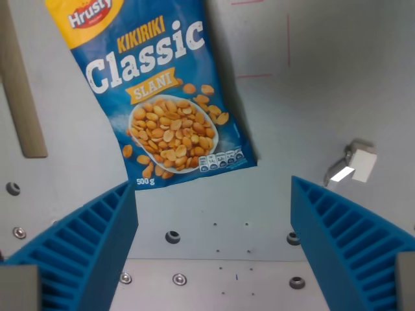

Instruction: Rotate around gripper positive x

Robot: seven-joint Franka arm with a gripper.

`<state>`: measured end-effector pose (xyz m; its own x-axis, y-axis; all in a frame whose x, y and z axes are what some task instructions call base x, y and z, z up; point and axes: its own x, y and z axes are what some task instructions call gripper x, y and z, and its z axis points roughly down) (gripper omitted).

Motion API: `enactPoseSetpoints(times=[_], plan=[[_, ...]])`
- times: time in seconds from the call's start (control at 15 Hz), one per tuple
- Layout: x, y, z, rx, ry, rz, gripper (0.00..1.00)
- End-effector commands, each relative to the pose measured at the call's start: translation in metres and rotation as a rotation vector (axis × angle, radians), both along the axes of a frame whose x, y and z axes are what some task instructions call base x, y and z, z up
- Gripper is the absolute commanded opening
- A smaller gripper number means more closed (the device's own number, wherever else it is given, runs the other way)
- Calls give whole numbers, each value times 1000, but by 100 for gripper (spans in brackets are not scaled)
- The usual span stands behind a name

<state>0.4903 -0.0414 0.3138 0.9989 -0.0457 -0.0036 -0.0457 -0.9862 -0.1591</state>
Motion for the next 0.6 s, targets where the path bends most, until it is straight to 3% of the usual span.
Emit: enactPoseSetpoints(times=[0.07,0.6], plan=[[-1,-6,2,236,-2,19,100],[-1,-6,2,343,-5,18,100]])
